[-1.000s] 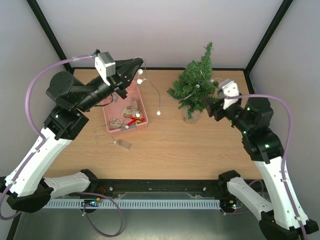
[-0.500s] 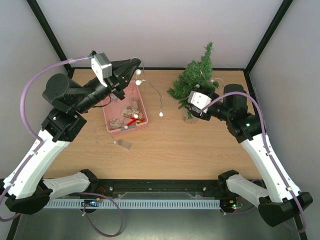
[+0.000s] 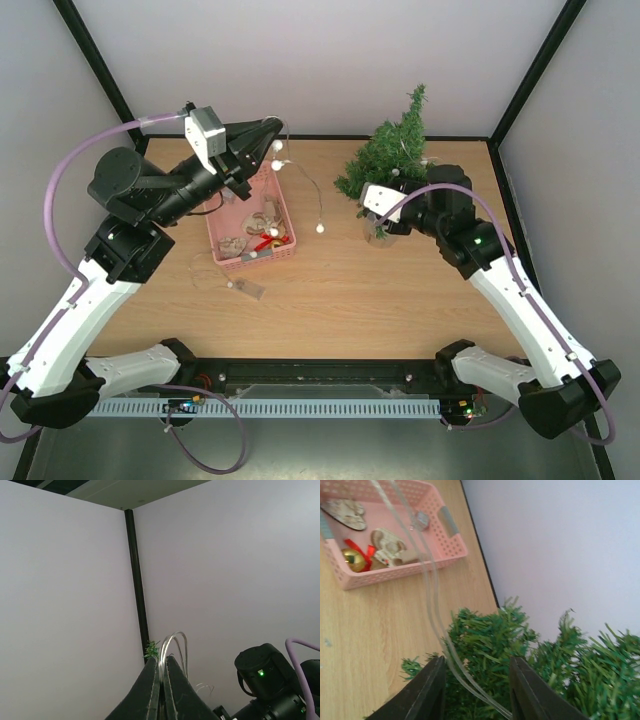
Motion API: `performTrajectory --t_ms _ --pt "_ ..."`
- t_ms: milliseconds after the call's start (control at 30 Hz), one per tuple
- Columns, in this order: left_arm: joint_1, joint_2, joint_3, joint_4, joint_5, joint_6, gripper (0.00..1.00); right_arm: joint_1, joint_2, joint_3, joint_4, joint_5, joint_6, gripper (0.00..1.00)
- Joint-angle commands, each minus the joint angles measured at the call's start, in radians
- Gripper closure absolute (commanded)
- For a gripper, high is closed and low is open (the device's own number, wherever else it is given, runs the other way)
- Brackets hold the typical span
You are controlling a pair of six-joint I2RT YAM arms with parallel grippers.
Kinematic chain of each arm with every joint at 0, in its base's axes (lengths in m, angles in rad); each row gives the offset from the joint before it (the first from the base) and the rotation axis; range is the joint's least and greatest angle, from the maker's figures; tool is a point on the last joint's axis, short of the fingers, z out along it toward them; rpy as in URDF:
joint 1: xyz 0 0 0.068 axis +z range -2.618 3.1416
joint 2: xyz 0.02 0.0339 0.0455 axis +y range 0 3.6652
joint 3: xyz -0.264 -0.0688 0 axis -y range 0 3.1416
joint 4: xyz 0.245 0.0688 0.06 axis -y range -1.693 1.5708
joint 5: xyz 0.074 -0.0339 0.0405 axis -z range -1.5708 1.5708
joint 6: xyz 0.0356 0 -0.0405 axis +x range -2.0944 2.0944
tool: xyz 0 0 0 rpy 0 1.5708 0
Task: Decorate the small christmas tree
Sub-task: Wrap the decoration item around the Christmas tree.
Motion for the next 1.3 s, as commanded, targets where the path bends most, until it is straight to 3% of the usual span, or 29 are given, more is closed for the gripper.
performTrajectory --t_ms 0,133,300,667,867,1267 --pt "0.002 -0.006 -0.009 0.029 -0.006 -0.016 0.98 0.005 -0.029 -0.035 0.101 0.104 -0.015 0.67" --pt "0.002 -0.008 -0.010 0.028 -0.005 -0.021 0.98 0.005 -0.036 -0.051 0.123 0.122 -0.013 0.68" --pt "0.002 -0.008 0.004 0.016 -0.013 -0.019 0.98 0.005 -0.007 -0.031 0.067 0.080 -0.045 0.59" --pt "0.002 -0.003 0.002 0.026 -0.003 -0.048 0.97 0.010 0.029 -0.006 0.077 0.080 -0.052 0.61" --pt "0.001 -0.009 0.009 0.022 -0.012 -0.046 0.98 0.017 0.044 0.008 0.055 0.070 -0.060 0.53" --pt "0.002 -0.019 0.018 0.035 0.005 -0.076 0.98 0.022 0.056 0.009 0.087 0.120 -0.060 0.61"
